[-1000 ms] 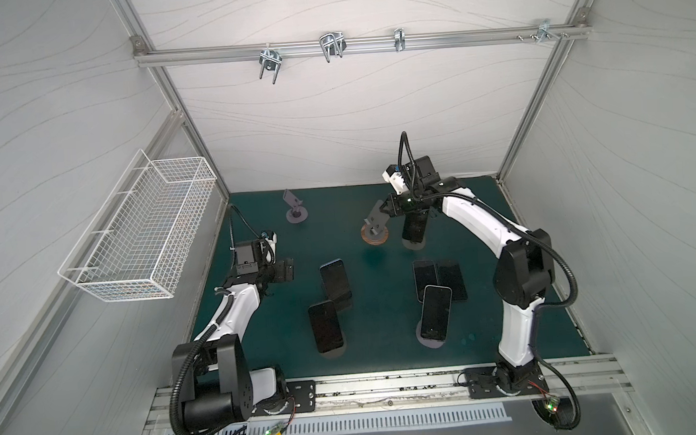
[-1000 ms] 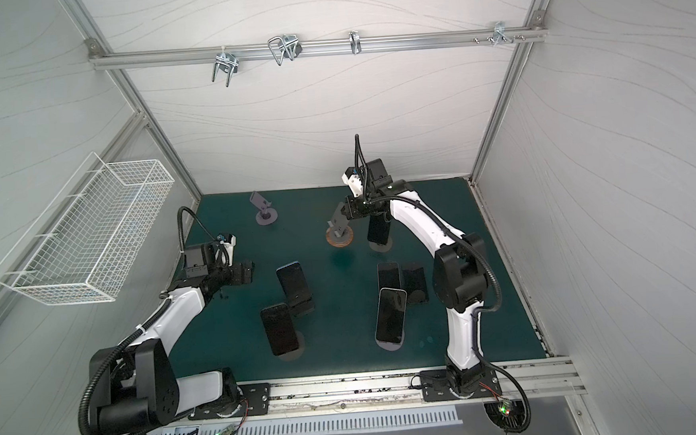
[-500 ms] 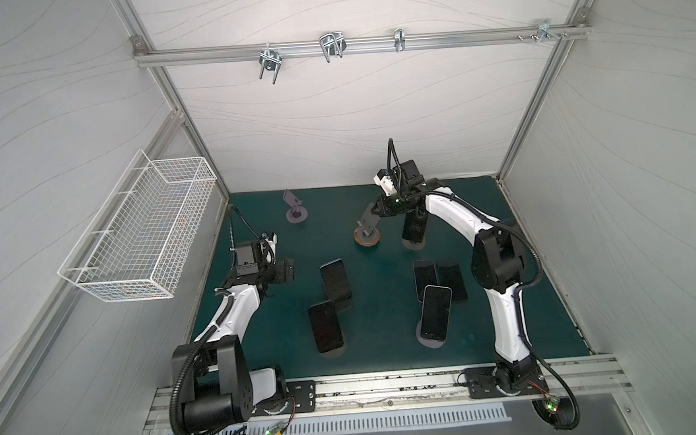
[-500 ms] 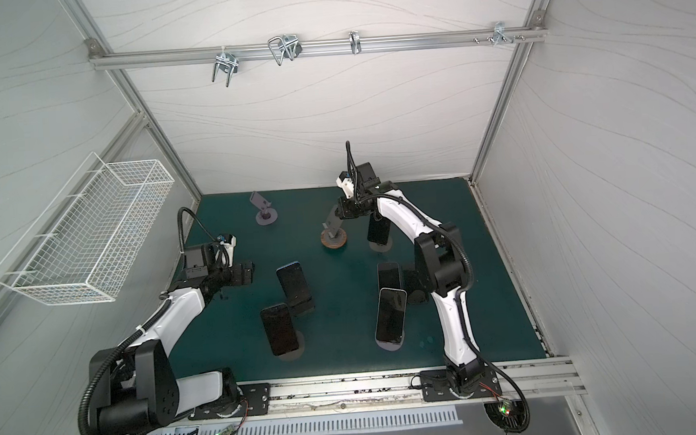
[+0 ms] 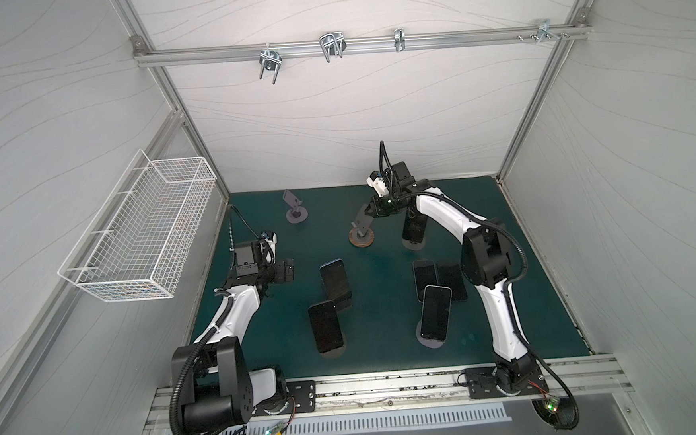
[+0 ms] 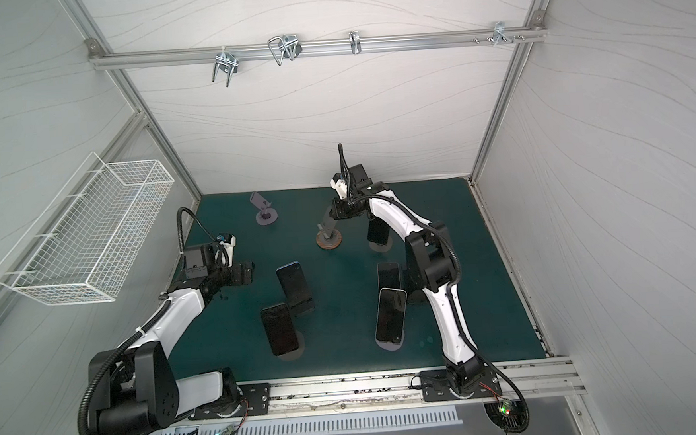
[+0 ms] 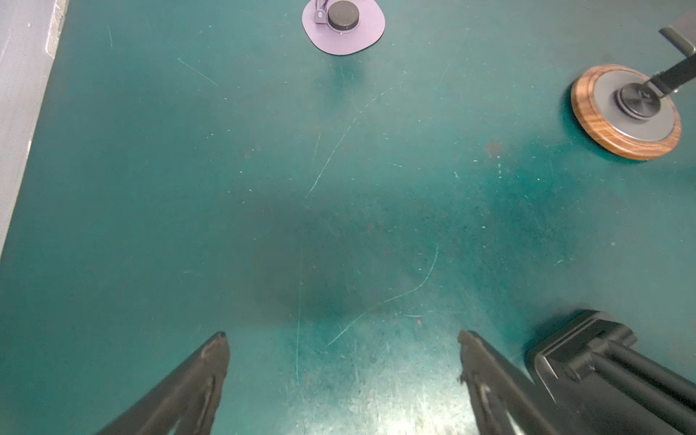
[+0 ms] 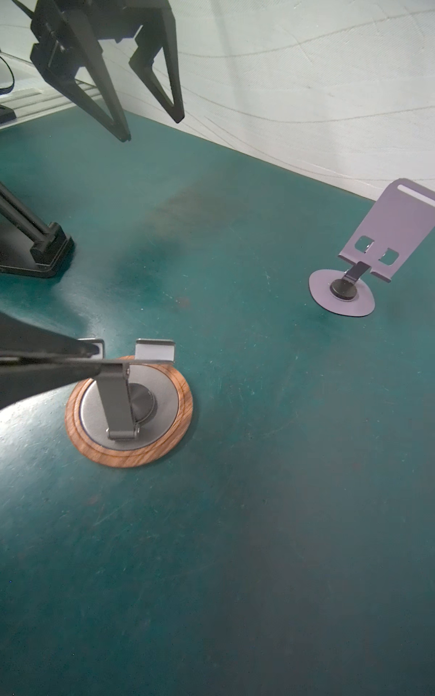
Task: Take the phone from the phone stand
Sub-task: 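Drag the wooden-rimmed stand farther from the robot with the right gripper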
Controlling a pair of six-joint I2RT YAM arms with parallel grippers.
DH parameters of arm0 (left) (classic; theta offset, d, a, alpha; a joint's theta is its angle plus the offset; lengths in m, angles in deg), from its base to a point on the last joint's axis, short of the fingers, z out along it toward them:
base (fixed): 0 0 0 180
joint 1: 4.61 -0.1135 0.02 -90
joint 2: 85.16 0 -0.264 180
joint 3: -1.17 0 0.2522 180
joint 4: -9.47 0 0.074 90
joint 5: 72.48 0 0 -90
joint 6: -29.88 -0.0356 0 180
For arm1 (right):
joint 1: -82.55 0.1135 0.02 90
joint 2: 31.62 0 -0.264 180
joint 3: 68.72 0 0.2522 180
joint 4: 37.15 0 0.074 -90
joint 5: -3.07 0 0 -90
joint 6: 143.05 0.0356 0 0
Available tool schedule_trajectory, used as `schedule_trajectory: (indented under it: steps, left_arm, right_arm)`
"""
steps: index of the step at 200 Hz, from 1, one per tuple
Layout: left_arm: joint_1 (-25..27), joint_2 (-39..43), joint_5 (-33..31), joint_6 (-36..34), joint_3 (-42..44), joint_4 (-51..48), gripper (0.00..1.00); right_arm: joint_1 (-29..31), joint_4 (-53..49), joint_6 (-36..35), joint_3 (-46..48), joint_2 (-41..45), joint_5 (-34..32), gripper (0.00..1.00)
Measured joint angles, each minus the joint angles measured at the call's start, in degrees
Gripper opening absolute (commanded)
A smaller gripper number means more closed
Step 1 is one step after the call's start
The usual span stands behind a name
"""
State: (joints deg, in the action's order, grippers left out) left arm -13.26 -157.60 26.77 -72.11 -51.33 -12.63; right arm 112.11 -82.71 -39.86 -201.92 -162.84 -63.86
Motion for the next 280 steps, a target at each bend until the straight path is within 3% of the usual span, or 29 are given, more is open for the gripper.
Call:
schedule_trajectory:
  steps: [98, 220, 280]
  left_arm:
    - [0.00, 0.07, 0.20, 0.00, 0.00, 0.09, 0.96]
    - [0.00, 0.11, 0.22, -0.02, 0.24, 0.15, 0.96]
    - [0.00, 0.11, 0.20, -0.02, 0.26, 0.22, 0.96]
  right_arm:
    - [-0.66, -3.65, 0.04, -13.35, -6.62, -4.17, 0.00]
    - [-20.28, -9.11, 2.45, -13.14, -3.50, -6.58, 0.00]
    - [-28.83, -10.73, 1.40, -2.49, 3.56, -6.60, 0.00]
